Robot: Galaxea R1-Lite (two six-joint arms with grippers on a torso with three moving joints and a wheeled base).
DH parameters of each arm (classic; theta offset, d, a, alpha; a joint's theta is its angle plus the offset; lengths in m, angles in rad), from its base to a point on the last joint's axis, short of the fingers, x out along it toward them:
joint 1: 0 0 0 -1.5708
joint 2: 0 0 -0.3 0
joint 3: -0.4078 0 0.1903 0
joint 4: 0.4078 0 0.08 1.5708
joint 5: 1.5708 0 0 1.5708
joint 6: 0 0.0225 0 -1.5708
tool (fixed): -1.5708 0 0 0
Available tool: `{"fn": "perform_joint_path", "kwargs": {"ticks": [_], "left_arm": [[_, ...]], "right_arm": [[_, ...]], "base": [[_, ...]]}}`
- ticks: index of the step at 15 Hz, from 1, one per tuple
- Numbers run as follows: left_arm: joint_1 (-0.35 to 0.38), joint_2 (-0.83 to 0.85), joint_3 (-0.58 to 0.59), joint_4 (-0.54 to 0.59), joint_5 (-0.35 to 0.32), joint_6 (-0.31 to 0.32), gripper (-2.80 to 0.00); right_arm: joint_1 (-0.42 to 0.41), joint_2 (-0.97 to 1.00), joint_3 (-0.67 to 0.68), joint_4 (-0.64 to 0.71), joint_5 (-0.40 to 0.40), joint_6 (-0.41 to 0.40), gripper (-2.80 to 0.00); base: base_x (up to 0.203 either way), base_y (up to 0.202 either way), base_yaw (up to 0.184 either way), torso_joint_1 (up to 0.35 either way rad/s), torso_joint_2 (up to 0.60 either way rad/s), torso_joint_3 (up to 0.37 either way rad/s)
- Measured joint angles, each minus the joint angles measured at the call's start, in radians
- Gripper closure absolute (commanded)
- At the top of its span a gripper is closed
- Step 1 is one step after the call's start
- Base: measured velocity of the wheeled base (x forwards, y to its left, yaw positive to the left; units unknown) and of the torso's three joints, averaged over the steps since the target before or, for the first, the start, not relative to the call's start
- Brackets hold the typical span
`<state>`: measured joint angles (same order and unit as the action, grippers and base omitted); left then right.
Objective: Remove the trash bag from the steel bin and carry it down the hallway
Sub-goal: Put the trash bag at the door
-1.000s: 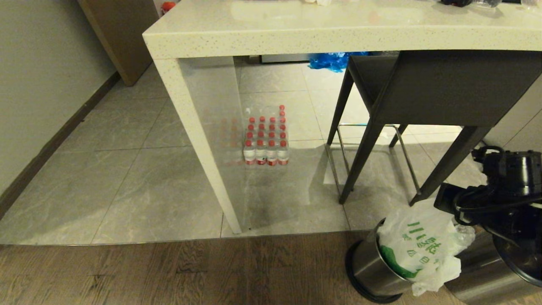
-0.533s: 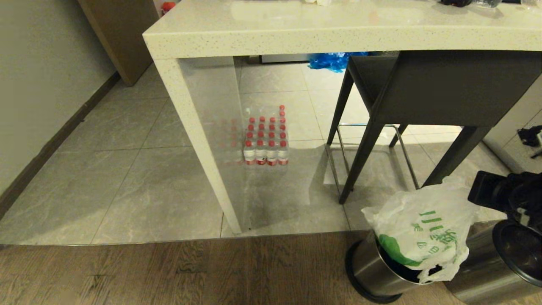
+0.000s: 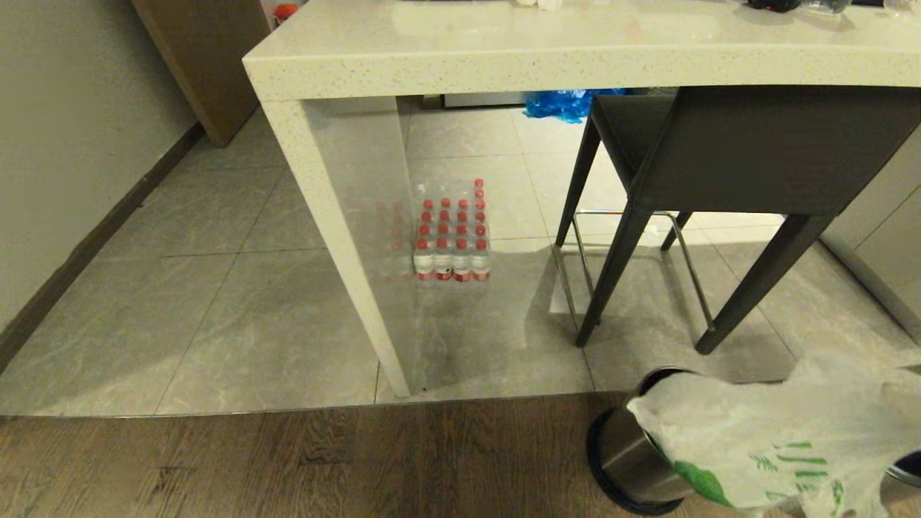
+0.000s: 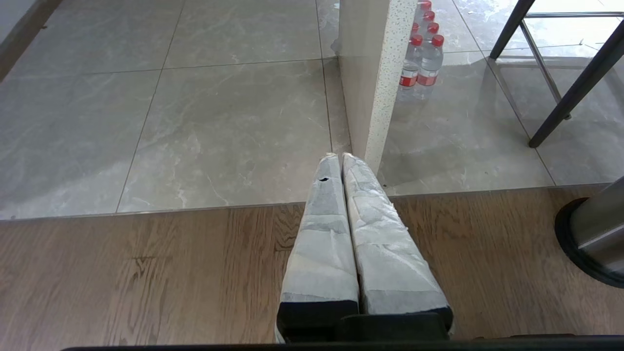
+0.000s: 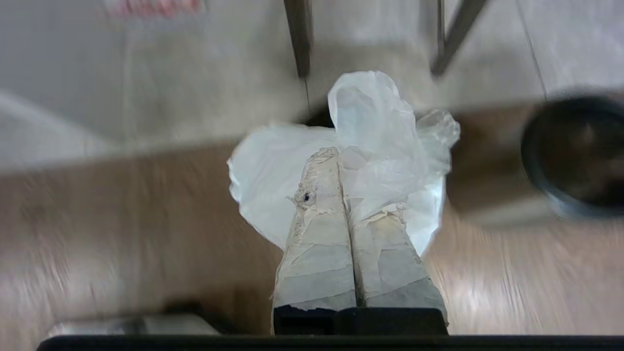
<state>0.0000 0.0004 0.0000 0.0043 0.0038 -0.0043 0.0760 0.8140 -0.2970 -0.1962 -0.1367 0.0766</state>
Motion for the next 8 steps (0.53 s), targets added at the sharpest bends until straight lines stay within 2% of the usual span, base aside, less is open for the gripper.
{"fn": "perform_joint_path", "kwargs": {"ticks": [3,5,8], "left_arm": [[0.000,0.000,0.000,0.000,0.000,0.000,0.00],[0.000,0.000,0.000,0.000,0.000,0.000,0.00],[0.000,0.000,0.000,0.000,0.000,0.000,0.00]], "right_arm": [[-0.077,-0.223,0.104,0.177,0.094,-0.041,0.00],[-0.089,-0.339,0.128,0.280,0.119,-0.049,0.00],[-0.108,-0.477,0.189,0.279,0.119,-0.052,0.00]], "base": [[0.000,0.000,0.000,0.000,0.00,0.000],[0.000,0.000,0.000,0.000,0.00,0.000],[0.000,0.000,0.000,0.000,0.00,0.000]]}}
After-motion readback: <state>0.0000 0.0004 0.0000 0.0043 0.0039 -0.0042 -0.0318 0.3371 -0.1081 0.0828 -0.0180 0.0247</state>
